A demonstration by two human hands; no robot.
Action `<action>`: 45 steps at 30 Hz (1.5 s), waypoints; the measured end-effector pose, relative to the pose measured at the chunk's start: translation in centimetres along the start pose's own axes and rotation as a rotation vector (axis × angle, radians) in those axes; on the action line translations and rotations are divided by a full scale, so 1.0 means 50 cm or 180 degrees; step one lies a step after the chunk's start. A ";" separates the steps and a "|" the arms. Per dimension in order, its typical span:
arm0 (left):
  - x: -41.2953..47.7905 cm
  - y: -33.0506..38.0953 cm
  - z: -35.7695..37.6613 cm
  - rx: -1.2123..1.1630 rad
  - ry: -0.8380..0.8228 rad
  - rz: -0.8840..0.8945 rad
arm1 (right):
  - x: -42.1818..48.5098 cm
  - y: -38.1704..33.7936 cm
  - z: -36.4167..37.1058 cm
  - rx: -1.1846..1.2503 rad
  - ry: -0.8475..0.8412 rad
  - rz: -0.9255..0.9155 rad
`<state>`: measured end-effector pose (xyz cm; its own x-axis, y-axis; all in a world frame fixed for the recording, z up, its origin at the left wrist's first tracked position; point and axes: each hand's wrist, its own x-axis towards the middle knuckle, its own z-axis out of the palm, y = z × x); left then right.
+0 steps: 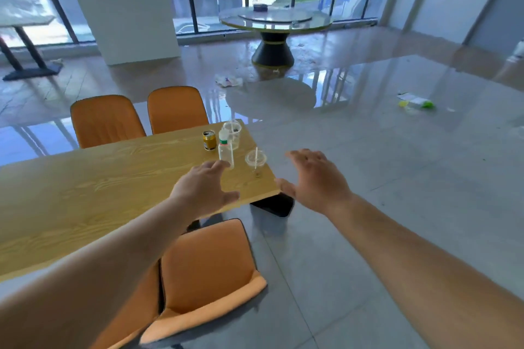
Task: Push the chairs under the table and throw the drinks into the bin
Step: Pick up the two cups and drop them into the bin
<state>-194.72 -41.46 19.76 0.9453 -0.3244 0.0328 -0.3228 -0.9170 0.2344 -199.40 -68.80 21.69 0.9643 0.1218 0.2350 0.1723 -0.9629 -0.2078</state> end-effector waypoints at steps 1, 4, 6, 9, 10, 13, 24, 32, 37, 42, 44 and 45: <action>0.030 0.048 -0.004 -0.0016 0.0079 0.0037 | 0.004 0.051 -0.030 -0.0005 0.0068 0.0001; 0.121 0.185 -0.009 -0.0028 0.0246 0.0152 | 0.010 0.204 -0.109 -0.0051 0.0197 0.0056; 0.182 0.268 -0.008 -0.0057 0.0322 0.0212 | 0.014 0.299 -0.150 -0.0101 0.0227 0.0134; 0.273 0.375 -0.004 -0.0114 0.0474 0.0261 | 0.029 0.425 -0.186 -0.0123 0.0239 0.0272; 0.301 0.405 0.000 -0.0121 0.0509 0.0271 | 0.037 0.462 -0.192 -0.0112 0.0226 0.0320; 0.383 0.472 0.021 -0.0129 0.0502 0.0318 | 0.073 0.550 -0.194 -0.0110 0.0190 0.0411; 0.807 0.552 0.083 -0.0348 0.0628 0.0402 | 0.376 0.797 -0.142 -0.0301 -0.0001 0.0369; 1.071 0.555 0.052 -0.0348 0.0714 0.0251 | 0.650 0.941 -0.179 -0.0353 0.0077 0.0216; 1.185 0.530 0.029 -0.0150 0.0935 0.0035 | 0.833 1.001 -0.152 -0.0213 0.0128 -0.0132; 1.254 0.475 0.013 0.0062 0.1025 -0.0556 | 1.030 1.024 -0.090 0.0088 0.0060 -0.0803; 1.259 0.453 0.006 0.0179 0.1060 -0.0877 | 1.105 1.021 -0.068 0.0182 -0.0019 -0.1124; 1.258 0.443 0.003 0.0211 0.1065 -0.1070 | 1.142 1.016 -0.059 0.0229 -0.0057 -0.1279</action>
<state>-142.44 -82.24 26.86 0.9573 0.0752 0.2792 0.0113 -0.9746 0.2236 -136.19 -111.46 27.34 0.8205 0.4899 0.2945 0.5492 -0.8185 -0.1688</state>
